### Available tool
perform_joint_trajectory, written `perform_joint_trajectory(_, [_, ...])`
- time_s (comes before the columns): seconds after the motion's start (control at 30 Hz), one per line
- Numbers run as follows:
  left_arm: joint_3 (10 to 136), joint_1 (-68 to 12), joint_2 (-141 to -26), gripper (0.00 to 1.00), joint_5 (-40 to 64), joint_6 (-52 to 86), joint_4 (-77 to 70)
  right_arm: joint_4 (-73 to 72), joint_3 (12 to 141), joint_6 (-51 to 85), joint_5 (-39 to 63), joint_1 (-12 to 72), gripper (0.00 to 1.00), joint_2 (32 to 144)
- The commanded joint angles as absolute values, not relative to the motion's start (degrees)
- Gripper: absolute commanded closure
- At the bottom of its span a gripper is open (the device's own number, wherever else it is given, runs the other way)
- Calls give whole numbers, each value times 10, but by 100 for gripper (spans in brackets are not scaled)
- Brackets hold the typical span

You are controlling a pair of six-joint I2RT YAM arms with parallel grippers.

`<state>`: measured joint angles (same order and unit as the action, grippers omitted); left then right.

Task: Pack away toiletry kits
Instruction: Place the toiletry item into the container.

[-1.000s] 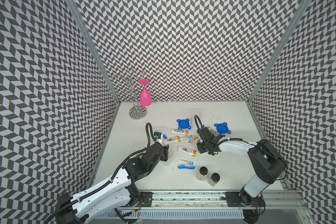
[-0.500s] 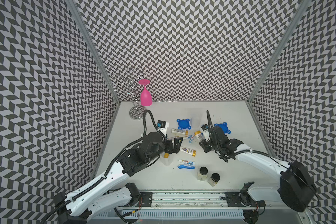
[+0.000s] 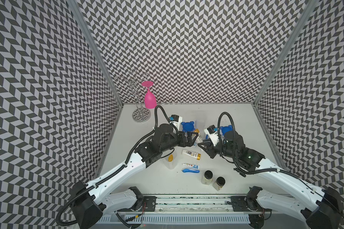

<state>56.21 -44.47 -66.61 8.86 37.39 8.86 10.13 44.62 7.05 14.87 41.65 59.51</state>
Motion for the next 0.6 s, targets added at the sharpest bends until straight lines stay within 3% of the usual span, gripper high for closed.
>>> perform_joint_trajectory(0.0, [596,-448,-699,0,124,394,27,48,465,67,156,424,87,588])
perform_joint_trajectory(0.07, [599,-452,-716,2,132,395,29,48,467,65,154,426,87,591])
perform_joint_trajectory(0.27, [583,-456,-711,33,134,397,45,37,470,68,141,428,85,600])
perform_joint_trajectory(0.37, [567,-452,-690,60,129,391,57,32,483,64,143,432,84,618])
perform_joint_trajectory(0.47, [560,-442,-679,72,139,384,71,32,499,47,130,446,83,634])
perform_joint_trajectory(0.57, [558,-433,-664,90,139,378,82,40,511,30,106,461,79,642])
